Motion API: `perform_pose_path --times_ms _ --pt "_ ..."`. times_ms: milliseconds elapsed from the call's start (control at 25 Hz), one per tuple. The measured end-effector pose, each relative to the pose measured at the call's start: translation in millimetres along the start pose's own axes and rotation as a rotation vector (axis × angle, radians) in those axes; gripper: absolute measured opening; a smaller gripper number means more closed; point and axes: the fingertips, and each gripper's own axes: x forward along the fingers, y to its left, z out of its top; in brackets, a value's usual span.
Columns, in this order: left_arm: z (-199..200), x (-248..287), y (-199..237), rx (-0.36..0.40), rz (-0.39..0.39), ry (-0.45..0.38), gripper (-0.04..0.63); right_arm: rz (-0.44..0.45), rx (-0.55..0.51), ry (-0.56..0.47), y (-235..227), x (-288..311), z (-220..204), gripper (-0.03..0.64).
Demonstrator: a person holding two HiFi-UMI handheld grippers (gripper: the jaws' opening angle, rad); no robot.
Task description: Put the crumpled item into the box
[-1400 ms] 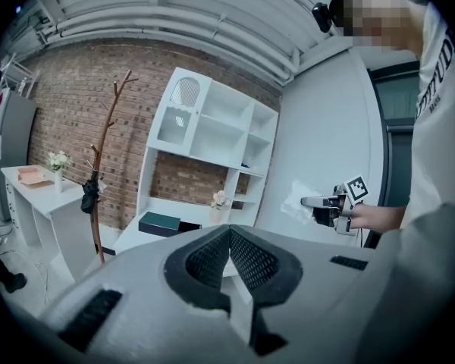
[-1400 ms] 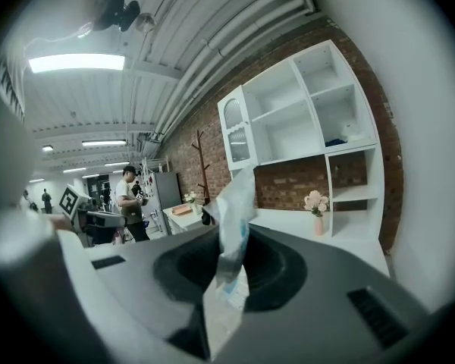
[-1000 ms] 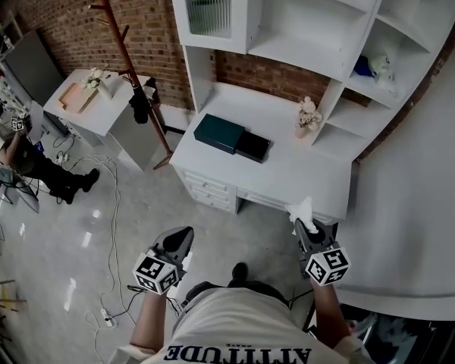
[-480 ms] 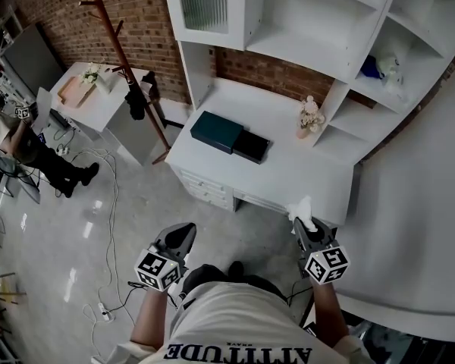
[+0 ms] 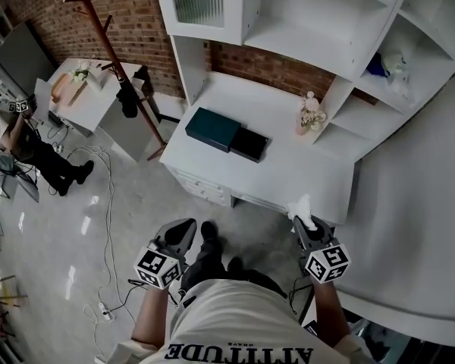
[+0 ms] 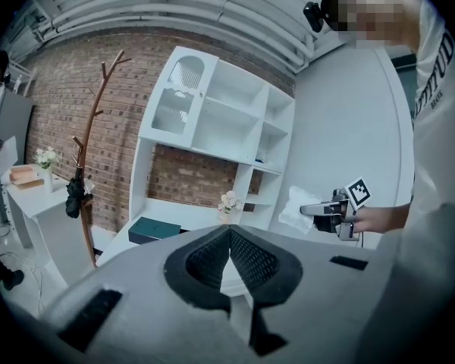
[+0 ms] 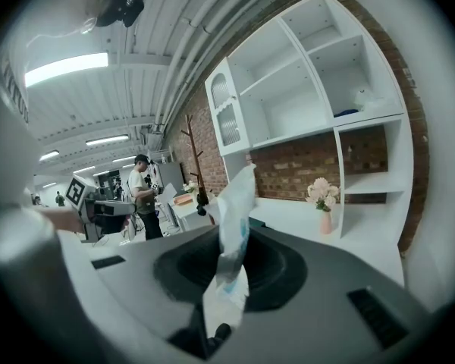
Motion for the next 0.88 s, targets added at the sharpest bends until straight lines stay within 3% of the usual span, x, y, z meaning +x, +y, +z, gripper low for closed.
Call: perform_pose_path --times_ms 360,880 --pt "13.2 32.6 54.4 -0.007 -0.039 0.008 0.026 -0.031 0.025 0.029 -4.0 48.9 11.2 0.075" --pt "45.8 90.1 168.7 -0.019 -0.119 0.025 0.026 -0.059 0.018 0.095 -3.4 157.0 47.0 0.075"
